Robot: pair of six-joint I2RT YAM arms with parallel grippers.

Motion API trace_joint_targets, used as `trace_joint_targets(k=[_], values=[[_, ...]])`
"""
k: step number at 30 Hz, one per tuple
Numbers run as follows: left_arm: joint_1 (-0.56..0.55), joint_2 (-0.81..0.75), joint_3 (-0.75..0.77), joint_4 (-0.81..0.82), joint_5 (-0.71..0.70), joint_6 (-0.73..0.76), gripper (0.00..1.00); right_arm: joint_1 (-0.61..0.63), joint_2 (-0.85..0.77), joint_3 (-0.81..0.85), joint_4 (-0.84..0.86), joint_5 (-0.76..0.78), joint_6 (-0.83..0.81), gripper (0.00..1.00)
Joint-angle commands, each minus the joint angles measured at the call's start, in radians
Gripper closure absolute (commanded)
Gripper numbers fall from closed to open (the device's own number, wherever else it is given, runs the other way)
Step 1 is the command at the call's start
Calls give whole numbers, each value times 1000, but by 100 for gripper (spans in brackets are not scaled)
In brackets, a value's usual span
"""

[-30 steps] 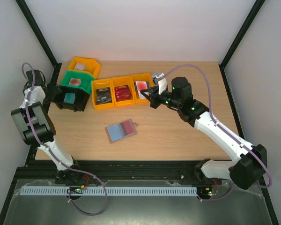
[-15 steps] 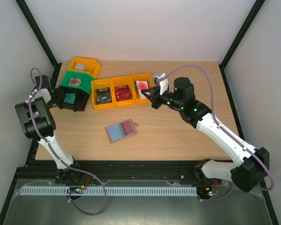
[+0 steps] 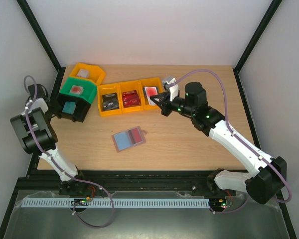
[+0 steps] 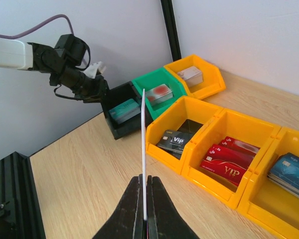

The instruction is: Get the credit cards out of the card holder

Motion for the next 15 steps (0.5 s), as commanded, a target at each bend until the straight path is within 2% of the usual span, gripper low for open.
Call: trace_joint_targets(k=[1, 4, 12, 15], values=[[72, -72, -48, -13, -12, 71, 66, -6, -8, 0, -1, -11, -17, 98], [95, -100, -76, -18, 47, 117, 71, -6, -14, 1, -4, -12, -16, 98], [225, -199, -195, -31, 68, 319, 97, -6, -30, -9, -1, -17, -23, 98], [293, -230, -222, -68, 117, 415, 98, -6, -26, -9, 0, -26, -27, 98]])
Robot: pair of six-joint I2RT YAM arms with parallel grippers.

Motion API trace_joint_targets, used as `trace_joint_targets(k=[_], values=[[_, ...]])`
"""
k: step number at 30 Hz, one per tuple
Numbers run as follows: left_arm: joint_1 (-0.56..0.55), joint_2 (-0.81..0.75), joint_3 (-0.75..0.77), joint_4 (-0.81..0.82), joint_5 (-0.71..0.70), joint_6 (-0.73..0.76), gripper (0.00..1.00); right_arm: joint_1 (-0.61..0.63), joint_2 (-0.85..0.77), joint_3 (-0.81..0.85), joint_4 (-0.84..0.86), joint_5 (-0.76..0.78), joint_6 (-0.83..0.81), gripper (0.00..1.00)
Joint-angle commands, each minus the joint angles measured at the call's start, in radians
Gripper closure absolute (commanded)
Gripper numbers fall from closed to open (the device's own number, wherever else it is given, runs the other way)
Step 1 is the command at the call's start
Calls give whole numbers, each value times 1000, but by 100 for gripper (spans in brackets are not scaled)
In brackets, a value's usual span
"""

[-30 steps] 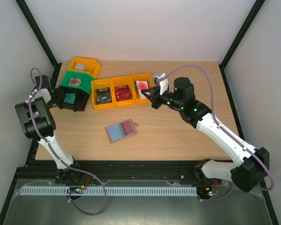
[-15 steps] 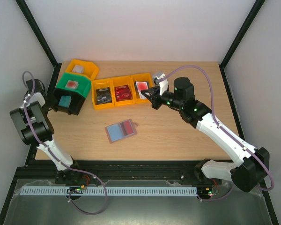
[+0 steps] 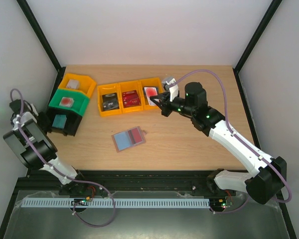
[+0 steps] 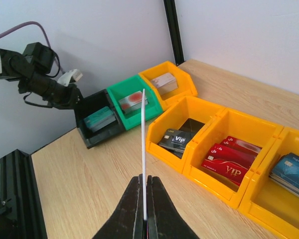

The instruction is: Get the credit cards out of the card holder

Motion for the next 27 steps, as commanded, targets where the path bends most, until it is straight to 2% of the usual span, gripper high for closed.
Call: trace_joint_targets(k=[1, 12, 16, 22, 27], values=[[99, -58, -40, -55, 39, 214, 98, -6, -24, -9, 5, -17, -17, 98], [236, -135, -57, -236, 151, 692, 98, -6, -24, -8, 0, -34, -21, 98], [248, -130, -51, -309, 200, 849, 98, -6, -24, -9, 0, -39, -20, 98], [235, -100, -29, -307, 244, 874, 98, -6, -23, -7, -1, -43, -17, 98], [135, -79, -24, -264, 216, 854, 98, -6, -20, -6, 4, -46, -13, 98]])
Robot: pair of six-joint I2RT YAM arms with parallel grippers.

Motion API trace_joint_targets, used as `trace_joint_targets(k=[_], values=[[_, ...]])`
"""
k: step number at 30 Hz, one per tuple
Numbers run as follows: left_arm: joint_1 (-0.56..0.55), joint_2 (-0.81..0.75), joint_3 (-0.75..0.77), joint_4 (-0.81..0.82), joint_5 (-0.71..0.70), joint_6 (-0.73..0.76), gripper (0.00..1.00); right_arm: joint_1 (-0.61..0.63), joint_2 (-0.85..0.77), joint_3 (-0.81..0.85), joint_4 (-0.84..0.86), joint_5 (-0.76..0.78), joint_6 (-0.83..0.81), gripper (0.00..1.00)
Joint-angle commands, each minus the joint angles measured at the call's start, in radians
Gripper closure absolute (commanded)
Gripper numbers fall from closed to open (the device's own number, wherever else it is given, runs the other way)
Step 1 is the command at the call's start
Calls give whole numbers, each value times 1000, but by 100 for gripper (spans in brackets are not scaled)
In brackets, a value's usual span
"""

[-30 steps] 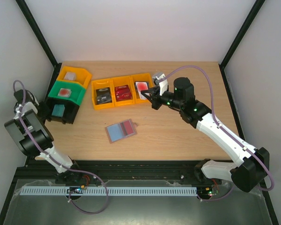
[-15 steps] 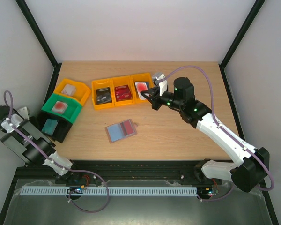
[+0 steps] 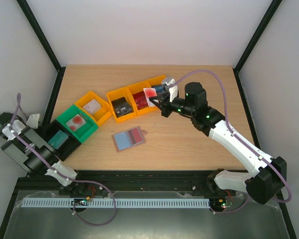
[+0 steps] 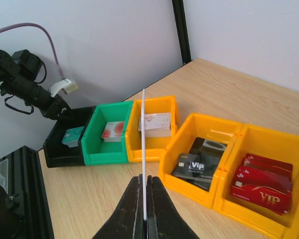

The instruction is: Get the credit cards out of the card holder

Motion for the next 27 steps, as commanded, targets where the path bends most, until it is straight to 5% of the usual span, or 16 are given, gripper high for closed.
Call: trace_joint_targets(k=[1, 19, 24, 27], values=[[-99, 31, 34, 7, 35, 84, 98, -6, -19, -5, 3, -13, -7, 98], [-274, 178, 194, 170, 27, -95, 97, -6, -14, -13, 32, -37, 40, 98], [-275, 149, 230, 207, 78, -122, 41, -4, 10, -20, 89, -86, 117, 98], [-274, 118, 261, 231, 98, -145, 22, -4, 21, -20, 119, -75, 162, 98]])
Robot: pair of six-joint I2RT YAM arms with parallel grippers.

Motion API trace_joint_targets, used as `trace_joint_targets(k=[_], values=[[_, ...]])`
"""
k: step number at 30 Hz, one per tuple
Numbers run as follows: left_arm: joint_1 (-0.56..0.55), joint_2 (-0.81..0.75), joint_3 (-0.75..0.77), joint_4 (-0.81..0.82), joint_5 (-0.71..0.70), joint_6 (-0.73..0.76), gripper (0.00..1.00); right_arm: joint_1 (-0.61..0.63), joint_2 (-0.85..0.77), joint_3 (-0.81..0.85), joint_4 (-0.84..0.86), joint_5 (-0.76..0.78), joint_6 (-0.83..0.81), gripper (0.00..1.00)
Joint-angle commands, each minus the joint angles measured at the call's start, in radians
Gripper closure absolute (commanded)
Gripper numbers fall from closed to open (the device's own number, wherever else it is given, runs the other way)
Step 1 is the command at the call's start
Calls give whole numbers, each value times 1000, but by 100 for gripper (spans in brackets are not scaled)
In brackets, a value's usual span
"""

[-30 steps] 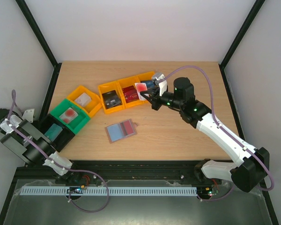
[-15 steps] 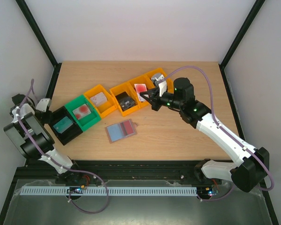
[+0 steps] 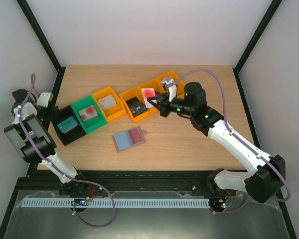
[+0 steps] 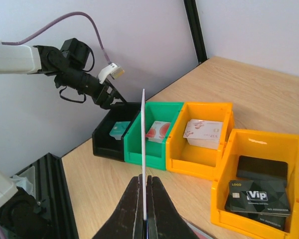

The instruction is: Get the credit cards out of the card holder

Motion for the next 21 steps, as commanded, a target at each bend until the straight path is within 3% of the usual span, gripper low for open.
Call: trace_joint_targets(k=[1, 3, 8, 11, 14, 18, 21], values=[[1, -63, 80, 120, 63, -46, 19, -4, 12, -11, 99, -13, 100, 98], [1, -85, 107, 129, 77, -72, 13, -4, 11, -22, 148, 0, 155, 98], [-7, -167, 163, 136, 189, -184, 12, -4, 7, -48, 265, 62, 267, 98], [-67, -231, 197, 110, 273, -258, 11, -4, 6, -55, 303, 91, 302, 98], [-212, -297, 237, 11, 366, -271, 11, -4, 0, -59, 342, 101, 334, 98], [-519, -369, 283, -160, 507, -218, 11, -4, -22, -80, 417, 84, 375, 98], [-713, -338, 356, -345, 594, -198, 12, -4, -36, -89, 473, 19, 396, 98]])
